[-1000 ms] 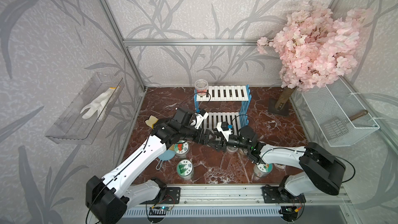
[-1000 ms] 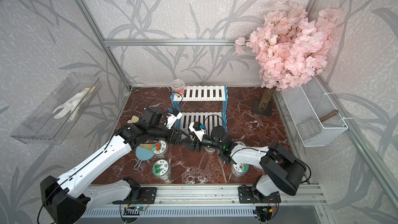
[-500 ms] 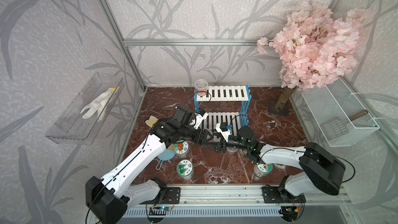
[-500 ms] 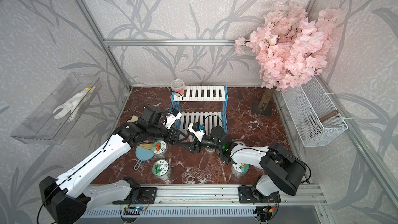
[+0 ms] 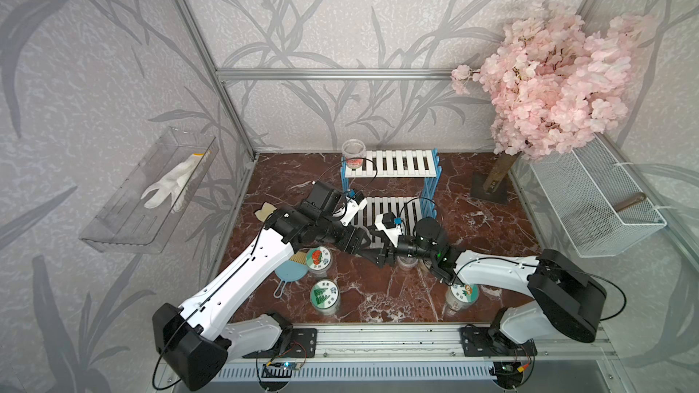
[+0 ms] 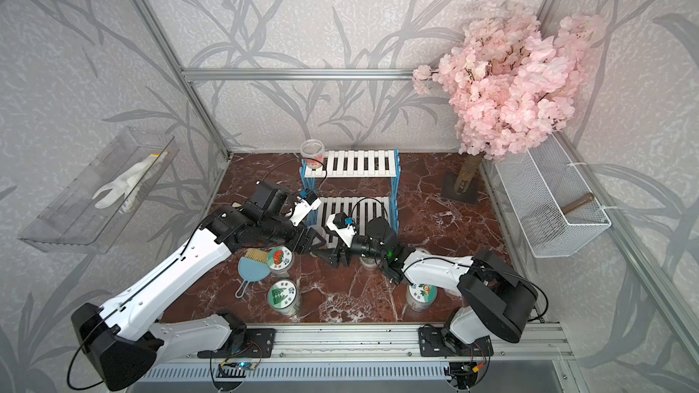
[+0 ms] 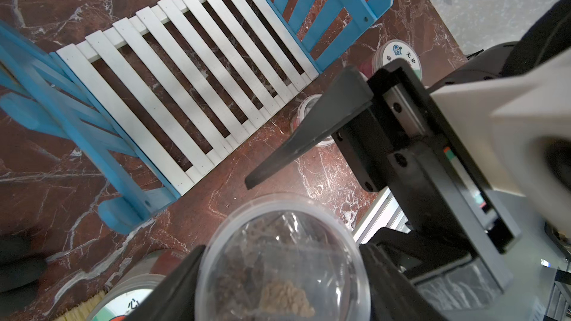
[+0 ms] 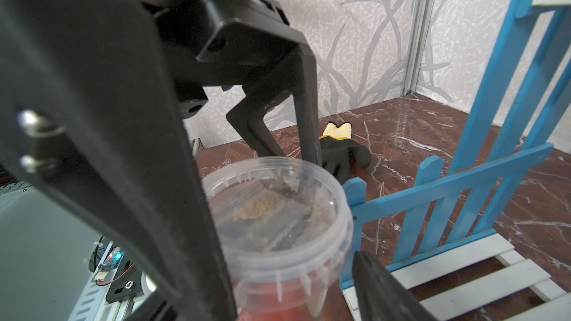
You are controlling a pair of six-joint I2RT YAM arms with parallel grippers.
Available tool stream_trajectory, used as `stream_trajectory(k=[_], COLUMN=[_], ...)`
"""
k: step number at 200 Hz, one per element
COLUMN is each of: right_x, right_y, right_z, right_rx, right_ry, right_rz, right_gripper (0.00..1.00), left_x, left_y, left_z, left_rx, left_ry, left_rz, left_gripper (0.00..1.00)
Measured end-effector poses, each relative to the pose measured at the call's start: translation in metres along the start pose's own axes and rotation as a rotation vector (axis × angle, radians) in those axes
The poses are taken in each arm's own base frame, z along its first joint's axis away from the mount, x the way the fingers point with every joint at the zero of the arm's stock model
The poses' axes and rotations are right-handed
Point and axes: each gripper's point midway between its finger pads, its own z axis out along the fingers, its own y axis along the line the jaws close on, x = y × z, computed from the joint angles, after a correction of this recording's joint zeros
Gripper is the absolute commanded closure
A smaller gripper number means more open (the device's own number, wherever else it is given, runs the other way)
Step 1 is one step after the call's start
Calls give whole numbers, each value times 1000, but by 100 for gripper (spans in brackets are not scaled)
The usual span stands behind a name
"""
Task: Place the seed container on the shelf
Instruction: Pick up the seed jar at the center of the board.
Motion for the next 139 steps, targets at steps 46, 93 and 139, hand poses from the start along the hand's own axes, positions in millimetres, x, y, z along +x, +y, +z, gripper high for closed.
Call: stream_trajectory(k=[46, 93, 139], right_x=[-2, -5, -4], right_y=[0, 1, 2], right_z=[7, 13, 14], right_rx=[-17, -35, -41], right_ry=[-9, -20, -20], right_rz=[-2, -7, 4], right_gripper=[22, 25, 29], left_x=[-1, -4, -6], left_y=[-1, -4, -4], left_z=[-1, -4, -5], left_rx=[-7, -7, -17], left_ry=[1, -9, -15], left_rz=[23, 39, 52], left_gripper=[25, 25, 17])
